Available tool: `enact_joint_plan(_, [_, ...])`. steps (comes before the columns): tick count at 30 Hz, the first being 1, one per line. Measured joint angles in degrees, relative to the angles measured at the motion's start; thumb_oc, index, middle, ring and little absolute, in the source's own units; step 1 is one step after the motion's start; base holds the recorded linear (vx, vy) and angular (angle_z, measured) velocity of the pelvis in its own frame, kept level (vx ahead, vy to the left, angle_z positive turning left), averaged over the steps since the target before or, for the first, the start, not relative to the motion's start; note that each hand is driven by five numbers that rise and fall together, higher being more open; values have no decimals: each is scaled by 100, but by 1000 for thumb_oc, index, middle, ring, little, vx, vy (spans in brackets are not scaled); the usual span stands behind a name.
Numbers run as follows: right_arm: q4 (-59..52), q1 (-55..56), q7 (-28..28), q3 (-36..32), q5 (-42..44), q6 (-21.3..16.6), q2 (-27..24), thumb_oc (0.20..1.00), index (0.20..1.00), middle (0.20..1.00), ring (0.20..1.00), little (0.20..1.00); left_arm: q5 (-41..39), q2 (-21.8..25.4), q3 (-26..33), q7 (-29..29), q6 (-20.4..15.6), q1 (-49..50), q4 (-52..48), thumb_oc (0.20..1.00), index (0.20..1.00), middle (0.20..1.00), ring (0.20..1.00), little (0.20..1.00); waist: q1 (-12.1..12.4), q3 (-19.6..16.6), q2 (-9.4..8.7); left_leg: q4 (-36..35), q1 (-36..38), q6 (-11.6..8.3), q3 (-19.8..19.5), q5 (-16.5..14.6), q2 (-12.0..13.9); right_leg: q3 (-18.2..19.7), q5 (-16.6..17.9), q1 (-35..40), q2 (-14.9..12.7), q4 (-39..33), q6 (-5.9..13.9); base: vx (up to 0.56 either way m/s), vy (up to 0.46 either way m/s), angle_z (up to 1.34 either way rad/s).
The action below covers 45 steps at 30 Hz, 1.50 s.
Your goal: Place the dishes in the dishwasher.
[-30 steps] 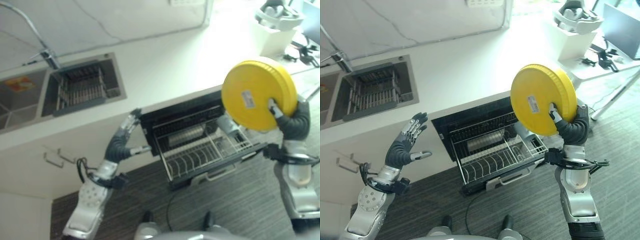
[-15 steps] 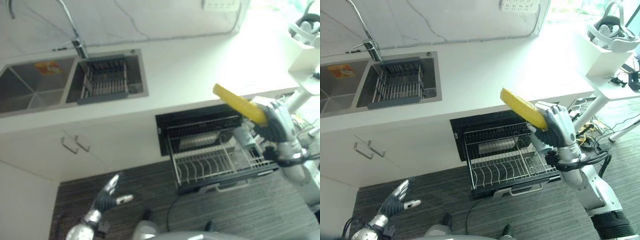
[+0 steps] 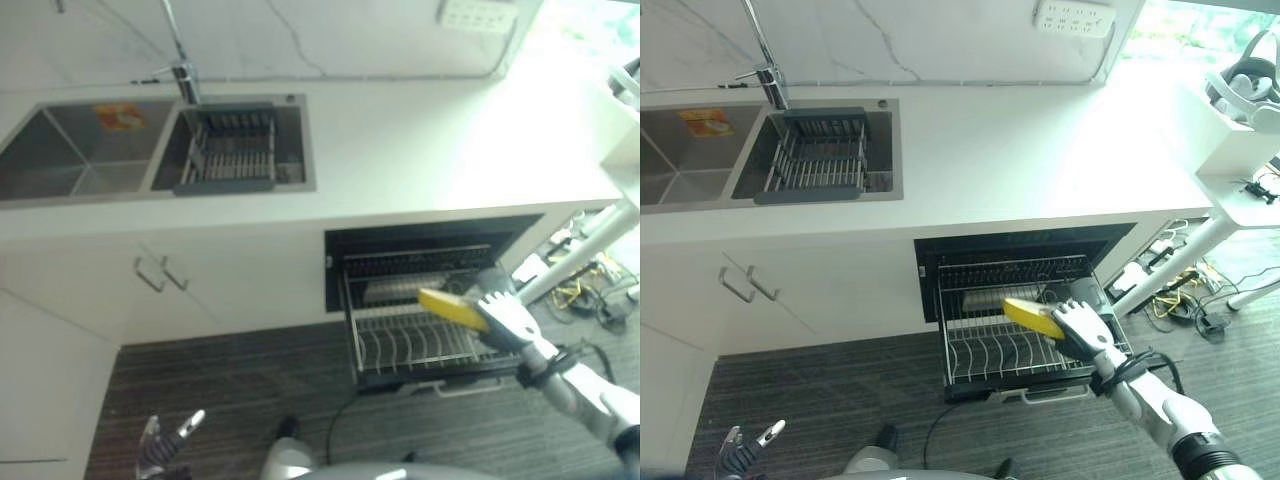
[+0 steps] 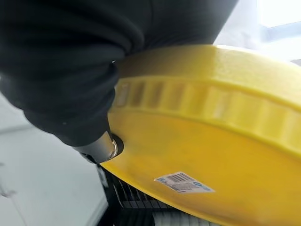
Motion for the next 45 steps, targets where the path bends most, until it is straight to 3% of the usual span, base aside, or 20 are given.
enact_joint_plan(6, [726, -446, -30, 40, 124, 215, 397, 200, 200, 200, 200, 200, 61, 51, -431, -39, 174, 108, -227, 1000, 1000, 1000, 1000, 1000, 325, 95, 183, 1, -23, -10, -190, 11, -18, -169, -42, 114, -13, -1, 28, 21, -27, 15])
enact_joint_plan(12, [1692, -1142, -7, 233, 400, 414, 458, 200, 200, 200, 200, 200, 44, 145, -448, 85, 183, 17, -564, 1000, 1000, 1000, 1000, 1000, 626, 543, 287, 5, -211, -54, -354, 111, -1, -318, -30, 2, 31, -1, 11, -86, -59, 13])
enact_joint_plan(18, [2139, -2132, 19, 443, 568, 469, 467, 200, 200, 200, 200, 200, 14, 340, -448, 88, 183, -127, -522, 1000, 1000, 1000, 1000, 1000, 896, 844, 104, 5, -276, -63, -426, 115, 0, -451, -30, -7, 33, -1, 12, -60, -36, 7])
enact_joint_plan(23, [2206, -2501, -9, 689, 548, 740, 465, 200, 200, 200, 200, 200, -14, 494, -449, 131, 163, -333, -535, 1000, 1000, 1000, 1000, 1000, 1077, 996, -163, 6, -309, -71, -461, 118, 8, -468, -38, -16, 52, -2, 13, -35, -68, 4])
enact_joint_plan(26, [2268, -2671, -257, 844, 256, 1114, 471, 200, 200, 200, 200, 200, -17, 545, -455, 135, 153, -415, -592, 1000, 1000, 1000, 1000, 1000, 1100, 1074, -209, 6, -395, -93, -477, 134, 29, -462, -31, -94, 85, -3, 0, -45, -20, 1])
enact_joint_plan(30, [2260, -2818, -305, 1019, -16, 1558, 473, 200, 200, 200, 200, 200, -116, 554, -606, 170, 141, -419, -805, 1000, 1000, 1000, 1000, 1000, 1096, 1157, -97, 6, -431, -101, -479, 138, 60, -460, -28, -134, 118, -2, -6, -32, -7, 0])
enact_joint_plan(35, [2334, -2870, -306, 1256, -37, 1727, 493, 200, 200, 200, 200, 200, -240, 552, -699, 198, 123, -489, -892, 1000, 1000, 1000, 1000, 1000, 1187, 1291, 21, 7, -483, -101, -441, 139, 67, -450, -18, -215, 116, -3, -18, -70, -11, -3])
enact_joint_plan(42, [2669, -3179, -425, 1274, -122, 2296, 533, 200, 200, 200, 200, 200, -739, 545, -890, 26, -27, -793, -989, 1000, 1000, 1000, 1000, 1000, 1224, 1648, 508, 141, -869, -107, -468, 185, 46, -441, 59, -531, 104, -1, -102, -116, 46, 0])
enact_joint_plan(45, [2701, -3521, -568, 1274, -121, 2453, 530, 200, 200, 200, 200, 200, -958, 525, -957, -40, -44, -847, -1046, 1000, 1000, 1000, 1000, 1000, 1202, 1690, 608, 139, -1043, -106, -438, 228, 41, -427, 102, -725, 90, -1, -125, -85, 48, -4])
